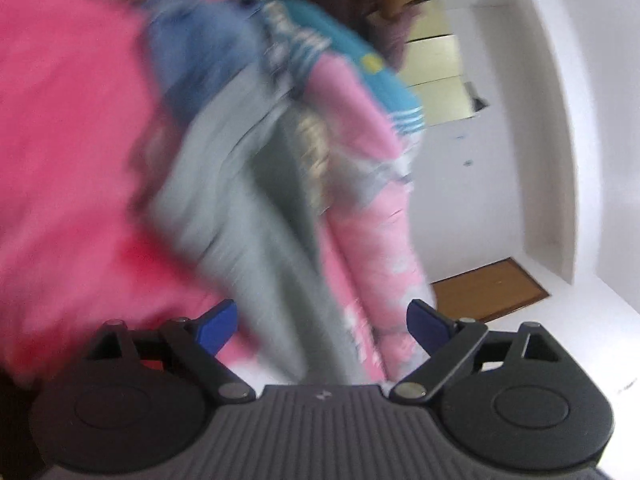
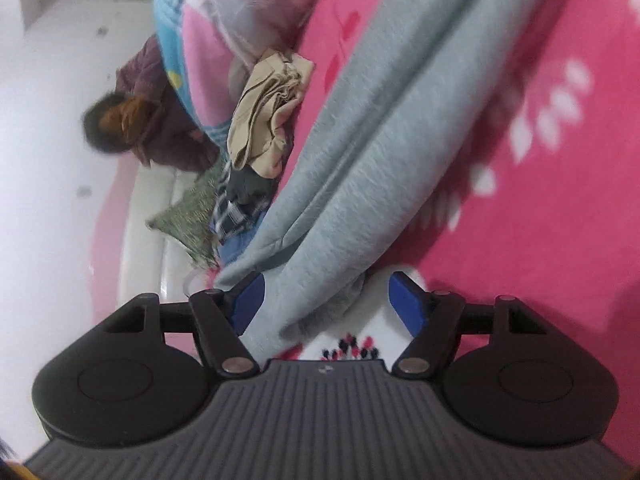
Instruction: Fold clothes
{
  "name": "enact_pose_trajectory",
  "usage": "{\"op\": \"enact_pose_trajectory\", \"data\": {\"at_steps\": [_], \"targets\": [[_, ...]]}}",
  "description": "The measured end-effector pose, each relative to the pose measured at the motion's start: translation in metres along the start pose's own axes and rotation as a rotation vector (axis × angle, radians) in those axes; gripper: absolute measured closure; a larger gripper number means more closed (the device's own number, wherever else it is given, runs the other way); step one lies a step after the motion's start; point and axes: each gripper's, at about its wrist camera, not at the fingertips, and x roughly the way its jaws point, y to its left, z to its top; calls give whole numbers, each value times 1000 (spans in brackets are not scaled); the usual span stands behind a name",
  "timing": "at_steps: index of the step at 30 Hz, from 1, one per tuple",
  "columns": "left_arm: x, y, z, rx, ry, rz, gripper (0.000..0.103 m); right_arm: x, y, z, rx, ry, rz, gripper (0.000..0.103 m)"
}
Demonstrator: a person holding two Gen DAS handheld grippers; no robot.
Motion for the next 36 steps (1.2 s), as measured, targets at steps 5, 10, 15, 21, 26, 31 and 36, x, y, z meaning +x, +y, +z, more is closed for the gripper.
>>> {"op": "enact_pose_trajectory", "data": {"at_steps": [5, 10, 15, 21, 26, 31, 36], "targets": [[14, -2, -8, 55, -99, 95, 22, 23, -10, 15, 64, -109, 26, 36], [26, -13, -5, 105, -172, 201, 29, 32, -13, 26, 102, -174, 44, 40], [18, -28, -17, 170, -198, 257, 35, 30, -11, 22, 106, -193, 66, 46], [3, -50, -45, 335, -217, 262, 35, 25, -29, 24, 163, -198, 120, 50], [6, -56, -46, 393, -267, 362, 34, 24, -30, 25, 161, -186, 134, 51], [13, -58, -43, 444, -282, 475, 24, 24, -32, 25, 152, -176, 146, 51], [19, -33, -16, 261, -272, 390, 24, 24, -32, 28, 142, -153, 152, 51]]}}
